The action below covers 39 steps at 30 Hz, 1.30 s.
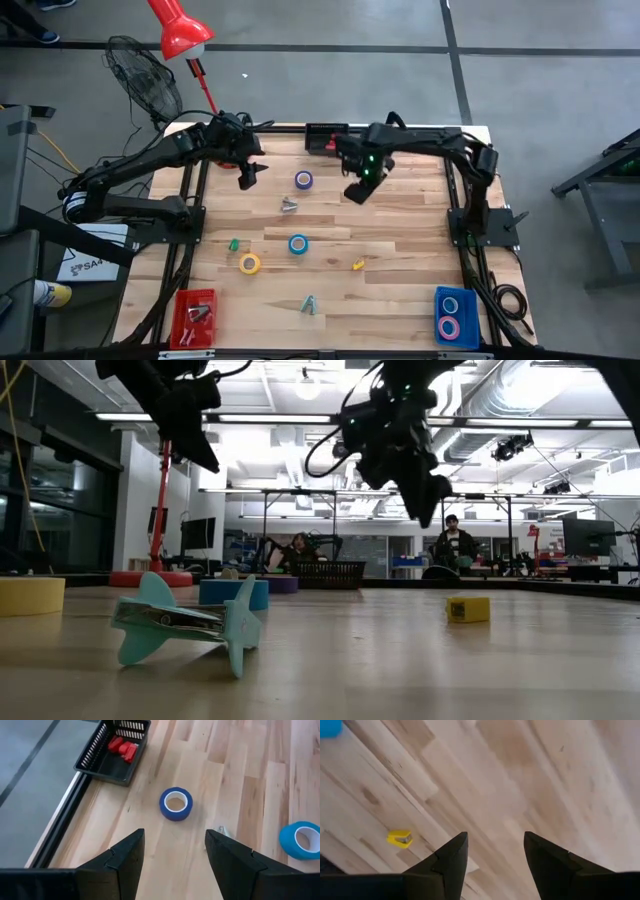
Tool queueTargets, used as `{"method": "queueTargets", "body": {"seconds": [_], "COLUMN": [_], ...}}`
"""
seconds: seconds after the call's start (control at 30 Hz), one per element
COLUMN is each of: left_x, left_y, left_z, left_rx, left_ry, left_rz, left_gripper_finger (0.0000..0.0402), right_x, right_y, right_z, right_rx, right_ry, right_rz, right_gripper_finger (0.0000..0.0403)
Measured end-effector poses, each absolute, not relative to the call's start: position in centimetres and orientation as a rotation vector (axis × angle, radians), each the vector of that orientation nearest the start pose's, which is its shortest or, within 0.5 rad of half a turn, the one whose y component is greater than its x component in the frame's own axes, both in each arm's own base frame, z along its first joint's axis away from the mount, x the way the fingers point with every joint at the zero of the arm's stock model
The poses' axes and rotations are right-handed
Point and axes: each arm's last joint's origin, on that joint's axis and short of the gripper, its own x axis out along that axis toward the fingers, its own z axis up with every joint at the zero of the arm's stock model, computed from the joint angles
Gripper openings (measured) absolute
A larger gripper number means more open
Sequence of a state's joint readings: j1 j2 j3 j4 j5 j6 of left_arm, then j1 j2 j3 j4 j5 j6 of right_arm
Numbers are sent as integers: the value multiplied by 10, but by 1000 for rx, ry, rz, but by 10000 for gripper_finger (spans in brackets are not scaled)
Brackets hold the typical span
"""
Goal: Pick and place Stapler, Stapler remover, tape
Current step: Put the yellow stapler into the black basket
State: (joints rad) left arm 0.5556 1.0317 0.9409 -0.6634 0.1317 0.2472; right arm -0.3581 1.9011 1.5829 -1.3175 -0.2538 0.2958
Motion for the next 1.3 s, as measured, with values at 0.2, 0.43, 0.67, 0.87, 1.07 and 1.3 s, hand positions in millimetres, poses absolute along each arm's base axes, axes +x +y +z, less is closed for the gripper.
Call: {"method": "queueTargets", "body": {"seconds": [0.2,0.43,0.67,0.87,1.07,1.3], "left_x": [175,176,175,173,173,172], "left_y": [104,104,103,102,101,101], "left_z": [301,302,301,298,298,297], "left_rx": [11,45,63,62,56,40], "left_ry": [763,763,771,810,815,814], "left_rz": [295,261,235,220,214,204], "left_gripper_finger": [205,205,205,205,205,205], "right_x": [313,291,283,284,281,288], "right_y": [-71,-15,22,39,46,56], "right_z": [232,215,193,179,175,168], "right_rx": [708,458,28,-201,-363,-445], "right_ry": [1533,1394,1165,1037,1015,951], "right_rz": [-368,-141,208,334,410,531], "right_gripper_finger": [185,185,185,185,185,185]}}
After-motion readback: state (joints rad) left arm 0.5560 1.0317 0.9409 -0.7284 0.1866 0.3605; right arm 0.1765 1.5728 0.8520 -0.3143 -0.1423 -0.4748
